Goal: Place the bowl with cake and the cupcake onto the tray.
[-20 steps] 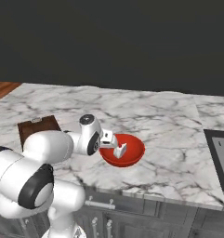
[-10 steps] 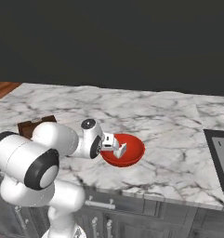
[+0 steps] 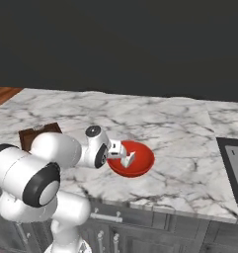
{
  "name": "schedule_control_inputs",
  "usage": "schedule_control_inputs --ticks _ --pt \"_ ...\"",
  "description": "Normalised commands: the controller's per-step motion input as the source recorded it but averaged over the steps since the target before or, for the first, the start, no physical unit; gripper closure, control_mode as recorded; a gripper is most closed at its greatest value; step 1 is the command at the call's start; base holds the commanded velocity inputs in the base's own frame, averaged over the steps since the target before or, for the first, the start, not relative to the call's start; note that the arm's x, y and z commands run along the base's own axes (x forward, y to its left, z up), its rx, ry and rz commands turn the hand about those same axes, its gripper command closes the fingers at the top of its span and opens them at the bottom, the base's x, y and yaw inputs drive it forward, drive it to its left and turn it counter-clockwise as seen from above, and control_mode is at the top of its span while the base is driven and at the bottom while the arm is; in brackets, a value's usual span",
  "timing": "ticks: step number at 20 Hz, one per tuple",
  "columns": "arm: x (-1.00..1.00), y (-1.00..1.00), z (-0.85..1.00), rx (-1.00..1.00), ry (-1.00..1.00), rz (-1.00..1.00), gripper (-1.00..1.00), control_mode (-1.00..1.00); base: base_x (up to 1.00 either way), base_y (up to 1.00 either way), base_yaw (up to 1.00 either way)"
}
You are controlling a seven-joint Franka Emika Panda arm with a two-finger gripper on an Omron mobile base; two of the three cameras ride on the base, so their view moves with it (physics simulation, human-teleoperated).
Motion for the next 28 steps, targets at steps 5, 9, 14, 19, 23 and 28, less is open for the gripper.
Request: schedule_control_inputs --ticks 5,9,14,19,23,28 --pt "0.0 0.0 0.47 0.0 -0.2 0.13 1.0 -1.0 0.0 0.0 0.0" --pt "0.0 0.05 0.7 0.0 -0.31 0.19 1.0 -1.0 0.0 0.0 0.0" --pt "0.0 0.15 0.64 0.0 -0.3 0.25 1.0 -1.0 0.0 0.0 0.0" --pt "0.0 0.11 0.48 0.0 -0.28 0.3 1.0 -1.0 0.0 0.0 0.0" --pt "0.0 0.18 0.47 -0.08 -0.23 0.31 1.0 -1.0 0.0 0.0 0.0" --pt "-0.09 0.36 0.43 -0.24 -0.19 0.24 1.0 -1.0 0.0 0.0 0.0"
